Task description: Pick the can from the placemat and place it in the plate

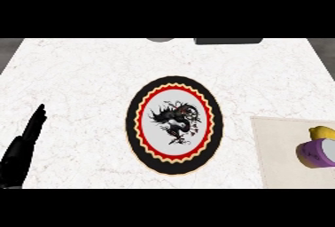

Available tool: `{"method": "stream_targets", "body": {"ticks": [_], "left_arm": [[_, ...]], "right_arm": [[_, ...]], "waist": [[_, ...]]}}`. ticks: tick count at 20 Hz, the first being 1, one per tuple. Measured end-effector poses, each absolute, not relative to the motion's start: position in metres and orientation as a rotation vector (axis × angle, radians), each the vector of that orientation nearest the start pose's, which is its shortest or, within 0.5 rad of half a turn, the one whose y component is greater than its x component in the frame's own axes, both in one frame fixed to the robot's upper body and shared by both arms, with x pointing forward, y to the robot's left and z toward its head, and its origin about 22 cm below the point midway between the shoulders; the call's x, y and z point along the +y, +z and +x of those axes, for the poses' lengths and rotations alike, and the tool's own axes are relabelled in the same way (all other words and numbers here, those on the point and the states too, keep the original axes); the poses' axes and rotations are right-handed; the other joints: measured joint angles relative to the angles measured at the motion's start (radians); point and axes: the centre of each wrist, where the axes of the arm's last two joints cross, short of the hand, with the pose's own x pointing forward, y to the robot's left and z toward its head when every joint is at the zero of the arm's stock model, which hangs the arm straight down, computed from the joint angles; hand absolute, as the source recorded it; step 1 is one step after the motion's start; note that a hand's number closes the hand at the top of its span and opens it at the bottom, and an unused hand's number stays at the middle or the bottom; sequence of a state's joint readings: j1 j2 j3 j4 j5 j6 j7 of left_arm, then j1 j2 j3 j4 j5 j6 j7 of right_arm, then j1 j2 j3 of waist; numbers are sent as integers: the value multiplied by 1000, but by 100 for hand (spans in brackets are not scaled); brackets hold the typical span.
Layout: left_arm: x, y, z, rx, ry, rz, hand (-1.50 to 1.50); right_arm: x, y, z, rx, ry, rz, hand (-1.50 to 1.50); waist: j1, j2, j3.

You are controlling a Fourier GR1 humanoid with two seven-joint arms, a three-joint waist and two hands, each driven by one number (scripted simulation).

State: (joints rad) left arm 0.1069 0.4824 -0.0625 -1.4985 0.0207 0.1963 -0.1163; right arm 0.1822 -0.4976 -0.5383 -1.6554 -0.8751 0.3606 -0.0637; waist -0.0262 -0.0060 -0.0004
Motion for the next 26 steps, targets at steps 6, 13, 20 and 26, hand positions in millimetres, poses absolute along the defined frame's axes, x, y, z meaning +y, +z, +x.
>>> {"method": "stream_targets", "body": {"ticks": [6,13,20,26], "left_arm": [[341,1,216,-1504,-271,476,0],[340,1,214,-1511,-288,467,0],[334,5,226,-1517,-297,468,0],[336,-4,219,-1520,-302,467,0]], "right_arm": [[-484,125,144,-1824,30,37,-150],[-499,155,149,-1624,357,-95,-150],[-501,162,178,-1440,544,-135,-150],[-489,160,202,-1308,695,-144,-150]], "waist": [[11,4,0],[28,6,1],[35,8,1],[37,8,1]]}}
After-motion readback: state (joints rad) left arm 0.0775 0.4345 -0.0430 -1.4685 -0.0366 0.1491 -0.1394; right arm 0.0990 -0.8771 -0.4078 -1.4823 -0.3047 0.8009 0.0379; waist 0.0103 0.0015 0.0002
